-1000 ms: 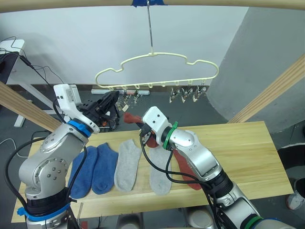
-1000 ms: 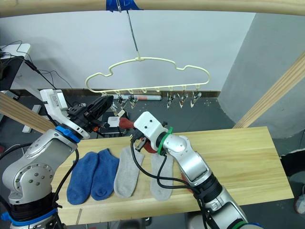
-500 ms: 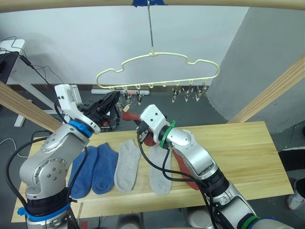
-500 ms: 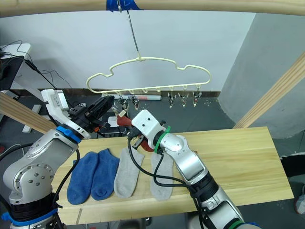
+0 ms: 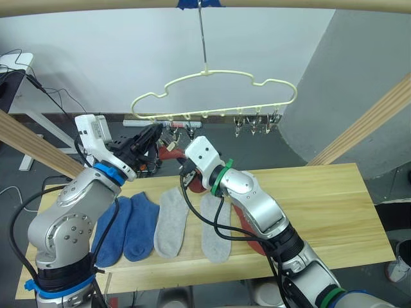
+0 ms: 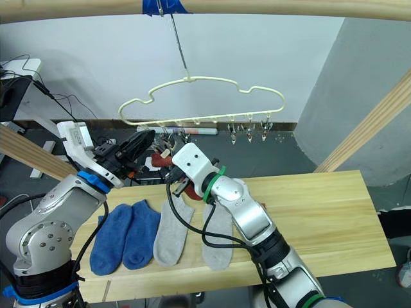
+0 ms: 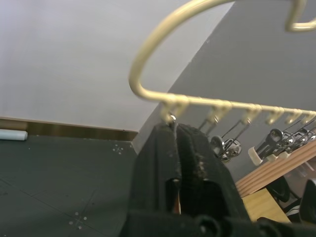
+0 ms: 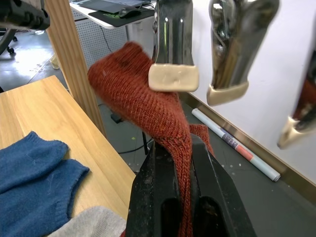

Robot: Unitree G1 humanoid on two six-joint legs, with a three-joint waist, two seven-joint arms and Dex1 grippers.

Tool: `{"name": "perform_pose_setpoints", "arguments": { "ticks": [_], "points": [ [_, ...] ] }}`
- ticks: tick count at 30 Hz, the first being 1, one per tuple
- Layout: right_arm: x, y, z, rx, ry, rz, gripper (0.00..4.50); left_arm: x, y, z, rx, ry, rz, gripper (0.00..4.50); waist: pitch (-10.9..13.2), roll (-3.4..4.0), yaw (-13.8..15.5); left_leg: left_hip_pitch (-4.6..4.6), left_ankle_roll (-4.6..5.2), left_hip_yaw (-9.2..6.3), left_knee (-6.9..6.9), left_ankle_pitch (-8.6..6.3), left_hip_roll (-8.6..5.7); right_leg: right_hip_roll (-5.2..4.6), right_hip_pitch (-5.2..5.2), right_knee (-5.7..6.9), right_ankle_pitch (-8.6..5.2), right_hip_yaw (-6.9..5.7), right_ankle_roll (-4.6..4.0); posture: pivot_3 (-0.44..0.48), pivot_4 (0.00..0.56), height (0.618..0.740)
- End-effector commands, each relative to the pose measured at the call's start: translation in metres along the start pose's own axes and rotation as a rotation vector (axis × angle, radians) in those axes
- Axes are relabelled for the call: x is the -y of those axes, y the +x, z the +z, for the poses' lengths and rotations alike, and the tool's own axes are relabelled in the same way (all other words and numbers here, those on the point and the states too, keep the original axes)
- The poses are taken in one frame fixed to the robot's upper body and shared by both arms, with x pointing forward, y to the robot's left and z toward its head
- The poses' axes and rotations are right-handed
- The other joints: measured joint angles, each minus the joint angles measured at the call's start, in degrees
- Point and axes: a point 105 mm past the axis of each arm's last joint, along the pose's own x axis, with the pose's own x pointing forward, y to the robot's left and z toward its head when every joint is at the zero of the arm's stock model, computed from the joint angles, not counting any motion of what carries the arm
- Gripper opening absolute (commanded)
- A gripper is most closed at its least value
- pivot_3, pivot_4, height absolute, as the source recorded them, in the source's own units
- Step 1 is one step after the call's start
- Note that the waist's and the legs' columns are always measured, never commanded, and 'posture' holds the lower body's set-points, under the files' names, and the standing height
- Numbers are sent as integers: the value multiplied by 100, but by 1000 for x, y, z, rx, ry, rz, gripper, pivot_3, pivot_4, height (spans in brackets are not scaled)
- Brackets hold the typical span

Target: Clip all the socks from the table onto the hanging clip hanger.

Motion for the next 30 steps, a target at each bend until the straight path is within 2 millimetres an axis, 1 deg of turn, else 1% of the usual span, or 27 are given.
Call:
{"name": "perform_pose_setpoints", "arguments": {
  "ticks": [1,5,6,7,8,11,12,14,16,18,20,23,25,26,28,30],
  "points": [
    [-3,1,20,78,-14,11,0,8,-4,8,28,47,-28,1476,0,0,0,0,0,0,0,0,-1,0,0,0,0,0,0,-138,337,740],
    [-2,2,20,81,-13,7,0,7,-6,8,23,57,-26,2684,0,0,0,0,0,1,0,0,0,-1,0,0,0,0,0,-138,337,740],
    [-2,2,20,82,-12,6,0,6,-6,7,20,60,-25,3044,0,0,0,0,0,0,0,0,0,-1,0,0,0,0,0,-138,337,740],
    [-3,2,20,83,-12,10,0,5,-7,7,17,63,-17,3183,0,0,0,0,0,0,0,0,0,-1,0,0,0,-1,0,-132,335,740],
    [-3,2,20,84,-14,12,0,4,-7,6,16,63,-13,3546,0,0,0,0,0,0,0,0,0,-1,0,0,0,-1,0,-132,335,740],
    [-4,1,20,86,-11,20,0,4,-8,6,10,72,-11,4373,0,0,0,0,0,1,0,0,-1,-1,0,0,0,1,0,-131,334,740],
    [-3,0,20,89,-4,19,269,4,-8,6,8,72,-12,4494,0,0,1,0,0,1,0,0,-1,-1,0,0,0,0,0,-131,334,740],
    [-5,0,18,83,6,30,816,4,-10,6,5,76,-18,4500,0,0,0,0,0,0,0,0,-1,-2,0,0,0,0,0,-131,334,740],
    [-7,-1,14,61,0,53,1518,4,-10,6,3,89,-21,4500,0,0,0,0,0,0,-1,0,0,-6,-1,0,0,0,0,-134,334,740],
    [-10,-5,10,44,-31,76,2124,4,-13,4,-8,131,-22,4500,0,0,2,0,0,0,-1,0,-1,-7,-1,0,0,0,0,-134,334,740],
    [-11,-11,6,32,-47,91,2124,3,-15,3,-11,172,-15,4500,0,1,7,0,0,2,-1,0,-2,-7,-1,-1,0,1,0,-133,334,740],
    [-11,-30,2,22,-58,117,2124,6,-18,2,-1,287,-19,4500,1,2,29,-1,0,1,-3,0,-4,-13,-1,-4,0,1,0,-133,337,740],
    [-10,-41,2,21,-65,129,2124,7,-19,1,6,324,-23,4500,1,2,37,-1,0,2,-6,0,-5,-16,-1,-6,0,2,0,-141,343,740],
    [-8,-50,2,22,-73,145,2124,9,-20,-1,9,344,-29,4500,3,3,44,-1,0,3,-6,0,-5,-17,-2,-6,0,2,0,-141,343,740],
    [-6,-62,3,22,-84,167,2124,11,-22,-3,14,370,-38,4500,4,5,61,0,0,2,-5,0,-6,-16,-2,-4,0,2,0,-141,343,740],
    [9,-86,7,27,-93,188,2124,11,-25,-8,7,385,-42,4500,17,9,80,0,0,2,-5,0,-6,-16,-1,-4,0,2,0,-156,351,740]
  ]
}}
